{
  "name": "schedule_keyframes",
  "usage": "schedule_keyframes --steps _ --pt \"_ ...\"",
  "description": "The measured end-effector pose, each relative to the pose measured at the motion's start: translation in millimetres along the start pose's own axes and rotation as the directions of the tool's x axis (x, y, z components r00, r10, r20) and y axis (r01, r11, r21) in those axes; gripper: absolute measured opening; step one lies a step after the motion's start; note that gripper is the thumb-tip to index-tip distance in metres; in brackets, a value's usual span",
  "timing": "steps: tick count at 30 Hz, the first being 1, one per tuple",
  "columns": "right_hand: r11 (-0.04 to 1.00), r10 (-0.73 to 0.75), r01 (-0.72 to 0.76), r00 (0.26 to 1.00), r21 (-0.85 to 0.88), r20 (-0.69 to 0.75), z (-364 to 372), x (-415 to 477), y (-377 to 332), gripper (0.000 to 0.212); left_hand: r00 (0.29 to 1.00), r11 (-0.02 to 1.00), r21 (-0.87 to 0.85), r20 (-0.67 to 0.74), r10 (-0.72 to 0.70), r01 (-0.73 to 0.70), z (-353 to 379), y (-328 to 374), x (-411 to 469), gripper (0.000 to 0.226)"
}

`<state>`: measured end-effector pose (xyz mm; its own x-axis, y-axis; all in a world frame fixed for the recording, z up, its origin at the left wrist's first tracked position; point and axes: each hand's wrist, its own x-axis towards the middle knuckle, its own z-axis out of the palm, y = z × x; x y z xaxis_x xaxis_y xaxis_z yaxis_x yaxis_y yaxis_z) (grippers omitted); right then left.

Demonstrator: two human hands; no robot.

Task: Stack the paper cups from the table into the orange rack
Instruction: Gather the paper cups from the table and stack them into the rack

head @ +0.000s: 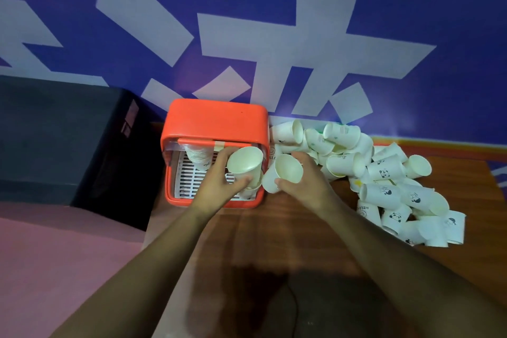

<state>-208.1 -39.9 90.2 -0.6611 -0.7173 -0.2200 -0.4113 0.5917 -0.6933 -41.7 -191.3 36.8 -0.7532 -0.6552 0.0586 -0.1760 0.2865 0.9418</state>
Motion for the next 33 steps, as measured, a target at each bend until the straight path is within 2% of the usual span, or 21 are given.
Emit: schedule_keyframes --steps 5,9,12,17,21,28,33 --pt "1.000 0.003 -0.003 1.000 0.017 -0.015 2.7 5.3 -0.7 0.069 0.993 0.995 0.095 0.114 -0.031 0.020 6.2 -16.0 -3.0 0.055" --pt "1.000 -0.016 0.015 1.000 -0.011 -0.016 1.6 7.7 -1.2 0.074 0.994 0.971 0.237 0.095 -0.062 0.038 13.6 -39.9 -4.9 0.065" --pt "0.999 -0.037 0.037 0.999 0.006 -0.006 1.5 10.7 -4.5 0.073 0.978 0.975 0.194 0.150 -0.141 0.111 13.4 -46.9 -3.2 0.075" --pt "0.987 -0.088 0.093 0.995 0.128 -0.044 0.9 14.1 -14.2 0.068 0.953 0.978 0.143 0.243 -0.182 0.150 4.9 -56.8 1.0 0.084" --pt "0.988 -0.120 0.114 0.991 0.099 0.052 6.9 10.2 -19.2 0.070 0.943 0.971 0.092 0.234 -0.237 0.222 4.6 -59.9 1.1 0.091" --pt "0.987 -0.161 0.157 0.977 0.040 0.138 23.3 15.7 -22.4 0.080 0.947 0.964 0.140 0.201 -0.252 0.226 0.7 -57.4 -1.3 0.046" --pt "0.980 -0.184 0.174 0.977 0.094 0.110 26.3 18.6 -16.7 0.075 0.951 0.967 0.153 0.204 -0.233 0.204 0.7 -53.9 3.5 0.047"
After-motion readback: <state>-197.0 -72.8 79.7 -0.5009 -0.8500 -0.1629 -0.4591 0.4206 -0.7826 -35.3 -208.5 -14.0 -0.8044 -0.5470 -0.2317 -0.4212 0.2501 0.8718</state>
